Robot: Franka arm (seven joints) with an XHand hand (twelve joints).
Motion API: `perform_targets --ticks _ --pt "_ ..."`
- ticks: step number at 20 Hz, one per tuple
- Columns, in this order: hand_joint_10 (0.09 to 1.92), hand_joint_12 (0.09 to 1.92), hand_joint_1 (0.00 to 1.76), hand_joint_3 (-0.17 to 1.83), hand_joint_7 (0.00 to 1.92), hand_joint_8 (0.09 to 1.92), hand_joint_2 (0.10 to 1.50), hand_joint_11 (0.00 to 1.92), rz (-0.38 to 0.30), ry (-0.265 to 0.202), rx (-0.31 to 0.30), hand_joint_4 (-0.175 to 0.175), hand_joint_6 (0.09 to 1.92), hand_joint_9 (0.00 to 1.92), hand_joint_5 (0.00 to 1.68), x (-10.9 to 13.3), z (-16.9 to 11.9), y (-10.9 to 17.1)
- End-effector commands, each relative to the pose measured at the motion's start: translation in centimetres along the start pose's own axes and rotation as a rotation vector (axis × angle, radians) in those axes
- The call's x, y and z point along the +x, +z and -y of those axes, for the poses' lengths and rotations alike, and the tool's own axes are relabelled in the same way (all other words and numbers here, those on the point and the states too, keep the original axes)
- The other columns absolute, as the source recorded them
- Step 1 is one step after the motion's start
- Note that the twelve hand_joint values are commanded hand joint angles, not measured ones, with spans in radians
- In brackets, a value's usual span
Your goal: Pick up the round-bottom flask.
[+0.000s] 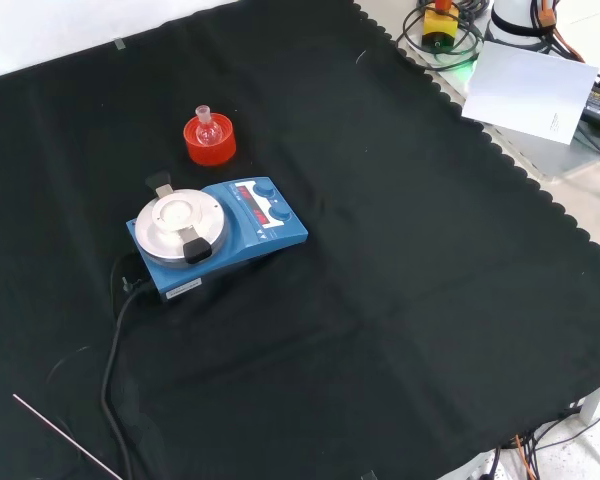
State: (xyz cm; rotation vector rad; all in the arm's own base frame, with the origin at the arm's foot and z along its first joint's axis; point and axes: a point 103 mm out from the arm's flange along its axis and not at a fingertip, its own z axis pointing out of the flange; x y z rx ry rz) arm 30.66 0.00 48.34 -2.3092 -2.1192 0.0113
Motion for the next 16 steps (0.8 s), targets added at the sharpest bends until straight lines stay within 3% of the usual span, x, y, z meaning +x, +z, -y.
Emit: perform_targets --ticks 1,5,11,16 --pt "0.65 1.19 0.07 0.52 0.05 0.54 1.18 0.00 0.013 0.000 -0.013 -0.005 0.24 0.15 0.13 -0.1 -0.1 0.0" --pt "0.65 1.20 0.02 0.36 0.06 0.51 1.28 0.00 0.012 0.006 -0.004 -0.005 0.09 0.14 0.19 -0.5 -0.6 0.1" --pt "0.65 1.20 0.03 0.34 0.07 0.50 1.28 0.00 0.005 0.014 0.002 -0.007 0.09 0.15 0.20 -1.1 -2.2 1.0" --pt "0.65 1.19 0.06 0.31 0.08 0.50 1.27 0.00 -0.011 0.047 0.029 -0.010 0.09 0.15 0.21 -2.8 -4.4 3.5"
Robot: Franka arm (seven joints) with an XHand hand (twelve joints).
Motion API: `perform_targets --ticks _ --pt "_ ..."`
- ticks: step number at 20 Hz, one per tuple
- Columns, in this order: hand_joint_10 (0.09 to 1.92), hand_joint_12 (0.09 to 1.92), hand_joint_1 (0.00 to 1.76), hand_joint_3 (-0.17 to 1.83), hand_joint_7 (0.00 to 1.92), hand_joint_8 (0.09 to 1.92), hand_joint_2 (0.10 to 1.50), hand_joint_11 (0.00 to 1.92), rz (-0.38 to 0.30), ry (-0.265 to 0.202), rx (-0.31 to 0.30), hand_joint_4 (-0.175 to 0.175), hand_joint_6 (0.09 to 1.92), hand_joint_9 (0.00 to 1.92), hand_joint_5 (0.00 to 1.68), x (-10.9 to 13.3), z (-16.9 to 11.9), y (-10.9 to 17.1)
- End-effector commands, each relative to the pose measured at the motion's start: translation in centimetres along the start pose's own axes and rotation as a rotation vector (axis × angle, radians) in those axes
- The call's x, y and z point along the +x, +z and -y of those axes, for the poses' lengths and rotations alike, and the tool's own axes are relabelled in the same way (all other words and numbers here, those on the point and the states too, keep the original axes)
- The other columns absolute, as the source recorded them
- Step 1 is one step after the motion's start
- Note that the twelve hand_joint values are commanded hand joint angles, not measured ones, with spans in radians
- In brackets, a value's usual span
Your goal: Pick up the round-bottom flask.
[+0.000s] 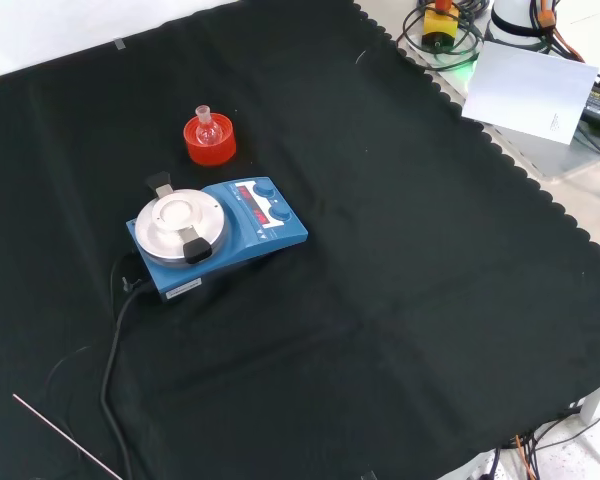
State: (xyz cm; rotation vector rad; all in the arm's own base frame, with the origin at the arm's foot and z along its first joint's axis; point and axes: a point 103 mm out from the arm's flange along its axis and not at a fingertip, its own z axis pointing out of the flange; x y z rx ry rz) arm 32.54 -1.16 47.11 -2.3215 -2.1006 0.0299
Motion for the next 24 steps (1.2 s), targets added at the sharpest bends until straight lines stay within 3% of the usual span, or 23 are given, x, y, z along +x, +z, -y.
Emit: perform_targets --ticks 1,6,11,15,20,24 --pt "0.65 1.19 0.06 0.30 0.08 0.50 1.26 0.00 -0.022 0.042 0.029 -0.011 0.09 0.15 0.21 -2.2 -3.1 2.9" --pt "0.65 1.19 0.09 0.29 0.08 0.50 1.25 0.00 -0.061 0.071 0.054 -0.013 0.09 0.16 0.22 -4.8 -7.2 6.1" --pt "0.65 1.20 0.11 0.28 0.09 0.51 1.24 0.00 -0.134 0.100 0.087 -0.018 0.09 0.16 0.23 -7.8 -12.5 11.1" --pt "0.66 1.20 0.13 0.28 0.09 0.51 1.24 0.00 -0.132 0.124 0.121 -0.021 0.09 0.17 0.24 -9.7 -15.7 14.1" --pt "0.66 1.20 0.14 0.27 0.10 0.52 1.23 0.00 -0.114 0.157 0.158 -0.023 0.09 0.17 0.25 -11.6 -18.1 17.9" --pt "0.68 1.24 0.25 0.25 0.11 0.53 1.17 0.00 -0.152 0.180 0.165 -0.027 0.09 0.20 0.26 -12.5 -19.0 20.2"
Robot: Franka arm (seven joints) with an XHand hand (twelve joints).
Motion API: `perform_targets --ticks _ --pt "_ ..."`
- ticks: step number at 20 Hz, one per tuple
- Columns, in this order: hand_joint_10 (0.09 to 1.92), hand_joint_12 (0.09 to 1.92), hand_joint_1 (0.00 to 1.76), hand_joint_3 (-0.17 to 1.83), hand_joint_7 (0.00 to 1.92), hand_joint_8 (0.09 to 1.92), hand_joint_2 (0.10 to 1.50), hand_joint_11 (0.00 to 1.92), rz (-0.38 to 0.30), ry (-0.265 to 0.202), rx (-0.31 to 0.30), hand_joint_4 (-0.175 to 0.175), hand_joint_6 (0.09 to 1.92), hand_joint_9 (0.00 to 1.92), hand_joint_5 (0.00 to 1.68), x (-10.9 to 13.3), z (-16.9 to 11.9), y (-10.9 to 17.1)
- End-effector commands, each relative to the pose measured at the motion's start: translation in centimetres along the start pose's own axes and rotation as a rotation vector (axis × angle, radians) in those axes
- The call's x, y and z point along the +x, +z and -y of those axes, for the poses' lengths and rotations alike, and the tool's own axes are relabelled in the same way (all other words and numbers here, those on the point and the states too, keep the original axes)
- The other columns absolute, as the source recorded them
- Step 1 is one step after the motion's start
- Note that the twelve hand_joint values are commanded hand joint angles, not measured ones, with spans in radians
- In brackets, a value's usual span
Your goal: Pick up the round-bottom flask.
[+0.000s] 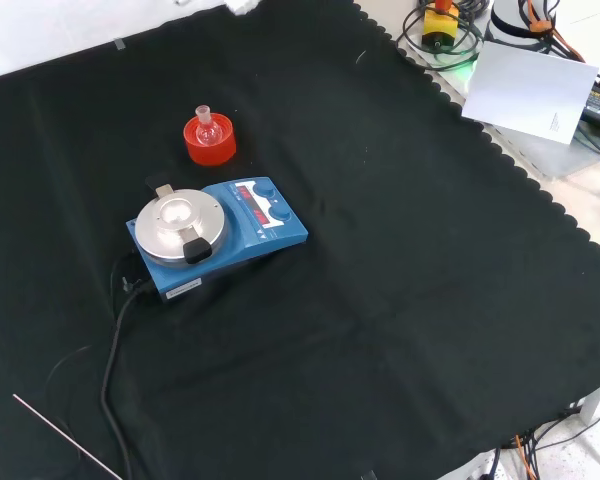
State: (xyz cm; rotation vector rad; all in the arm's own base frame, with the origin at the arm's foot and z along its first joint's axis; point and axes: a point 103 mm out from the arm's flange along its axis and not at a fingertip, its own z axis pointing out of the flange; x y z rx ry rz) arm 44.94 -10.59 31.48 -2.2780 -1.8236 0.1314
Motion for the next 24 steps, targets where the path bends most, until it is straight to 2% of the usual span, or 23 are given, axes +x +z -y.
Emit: perform_targets --ticks 1,7,15,24 --pt "0.68 1.26 0.29 0.25 0.11 0.54 1.15 0.00 -0.082 0.058 -0.034 -0.029 0.09 0.22 0.27 -4.3 -7.0 3.7" --pt "0.70 1.32 0.44 0.29 0.13 0.60 1.04 0.00 -0.125 0.087 -0.018 -0.033 0.09 0.27 0.30 -5.2 -8.7 6.5" --pt "0.70 1.36 0.55 0.42 0.15 0.64 0.90 0.00 -0.134 0.118 0.026 -0.033 0.09 0.31 0.36 -5.5 -10.3 10.4" --pt "0.69 1.35 0.68 0.54 0.20 0.65 0.78 0.03 -0.168 0.112 0.026 -0.030 0.09 0.36 0.49 -6.8 -11.1 13.5"
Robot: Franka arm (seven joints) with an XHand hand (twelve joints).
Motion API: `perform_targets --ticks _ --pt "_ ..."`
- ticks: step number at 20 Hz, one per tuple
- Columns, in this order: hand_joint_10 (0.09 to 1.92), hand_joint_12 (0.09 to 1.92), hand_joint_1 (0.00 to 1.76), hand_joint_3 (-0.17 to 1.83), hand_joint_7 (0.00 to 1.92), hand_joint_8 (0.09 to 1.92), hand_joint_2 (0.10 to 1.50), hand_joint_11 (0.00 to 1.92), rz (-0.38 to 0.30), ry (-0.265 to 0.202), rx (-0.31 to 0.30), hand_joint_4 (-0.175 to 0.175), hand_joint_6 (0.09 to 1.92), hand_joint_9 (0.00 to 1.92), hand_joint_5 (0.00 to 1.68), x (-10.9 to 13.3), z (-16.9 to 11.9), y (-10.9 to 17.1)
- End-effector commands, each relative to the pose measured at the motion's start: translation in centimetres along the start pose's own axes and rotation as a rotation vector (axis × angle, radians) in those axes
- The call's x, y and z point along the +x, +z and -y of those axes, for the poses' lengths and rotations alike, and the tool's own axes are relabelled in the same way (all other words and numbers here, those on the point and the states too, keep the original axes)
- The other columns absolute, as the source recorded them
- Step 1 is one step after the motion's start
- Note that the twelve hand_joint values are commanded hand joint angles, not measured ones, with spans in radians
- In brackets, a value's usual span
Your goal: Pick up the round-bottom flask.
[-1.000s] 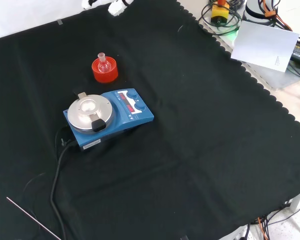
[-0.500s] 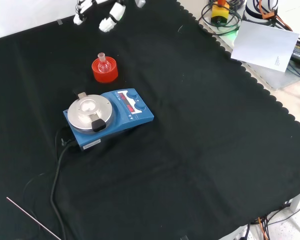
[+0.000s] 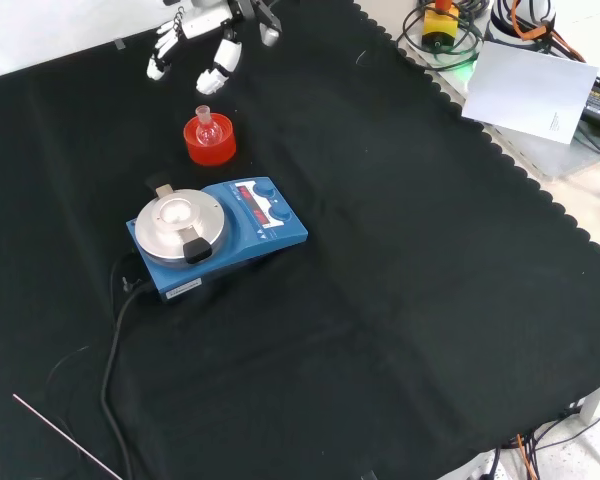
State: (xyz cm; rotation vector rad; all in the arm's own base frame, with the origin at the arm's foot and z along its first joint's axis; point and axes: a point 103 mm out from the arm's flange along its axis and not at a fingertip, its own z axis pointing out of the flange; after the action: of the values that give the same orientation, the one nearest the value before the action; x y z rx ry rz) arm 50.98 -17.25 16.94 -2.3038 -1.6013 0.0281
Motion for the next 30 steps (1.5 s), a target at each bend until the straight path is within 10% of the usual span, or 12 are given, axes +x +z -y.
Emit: perform_targets --ticks 1,30 --pt "0.69 1.35 0.69 0.54 0.21 0.65 0.77 0.04 -0.035 -0.011 -0.021 -0.029 0.09 0.37 0.50 -1.0 -0.9 1.5" --pt "0.64 1.35 0.71 0.61 0.36 0.64 0.60 0.09 -0.072 -0.101 -0.060 -0.025 0.13 0.47 0.61 -2.2 0.2 5.5"
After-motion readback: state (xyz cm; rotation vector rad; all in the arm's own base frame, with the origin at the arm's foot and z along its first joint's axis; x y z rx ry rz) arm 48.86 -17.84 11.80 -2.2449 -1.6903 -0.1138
